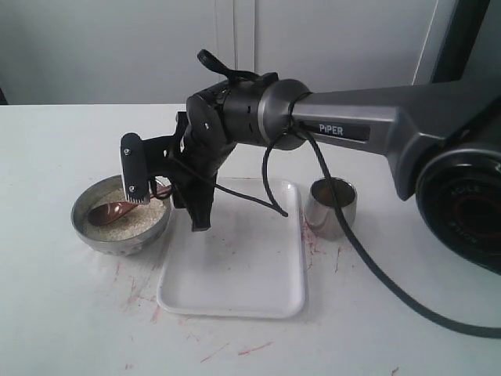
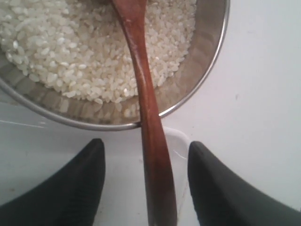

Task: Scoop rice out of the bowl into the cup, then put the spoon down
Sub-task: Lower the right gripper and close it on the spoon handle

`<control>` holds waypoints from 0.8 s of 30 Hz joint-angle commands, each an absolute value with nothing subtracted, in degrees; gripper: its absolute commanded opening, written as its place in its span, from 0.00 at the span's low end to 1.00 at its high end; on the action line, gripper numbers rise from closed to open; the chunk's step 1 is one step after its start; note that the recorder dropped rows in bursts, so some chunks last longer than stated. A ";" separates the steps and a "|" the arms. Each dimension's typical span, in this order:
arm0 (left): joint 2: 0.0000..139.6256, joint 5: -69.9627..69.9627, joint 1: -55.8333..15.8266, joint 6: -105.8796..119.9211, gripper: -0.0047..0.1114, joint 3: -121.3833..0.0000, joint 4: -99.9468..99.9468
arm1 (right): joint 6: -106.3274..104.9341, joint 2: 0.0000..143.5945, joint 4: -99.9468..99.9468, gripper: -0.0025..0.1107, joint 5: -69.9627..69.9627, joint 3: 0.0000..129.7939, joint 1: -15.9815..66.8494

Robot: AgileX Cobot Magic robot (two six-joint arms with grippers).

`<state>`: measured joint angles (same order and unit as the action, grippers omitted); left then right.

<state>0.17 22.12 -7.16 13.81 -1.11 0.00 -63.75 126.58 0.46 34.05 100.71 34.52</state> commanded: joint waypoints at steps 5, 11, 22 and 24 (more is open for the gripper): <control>0.00 24.48 -7.56 13.47 0.16 -0.58 0.00 | -64.29 126.50 0.74 0.38 33.00 100.53 34.32; 0.00 24.48 -7.56 13.47 0.16 -0.58 0.00 | -64.29 126.50 0.74 0.36 33.00 100.53 34.32; 0.00 24.48 -7.56 13.47 0.16 -0.58 0.00 | -64.29 126.50 0.62 0.32 33.24 100.53 34.32; 0.00 24.48 -7.56 13.47 0.16 -0.58 0.00 | -64.29 126.50 0.62 0.28 33.24 100.53 34.32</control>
<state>0.17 22.12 -7.16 13.81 -1.11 0.00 -63.75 126.58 0.46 33.70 100.71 34.52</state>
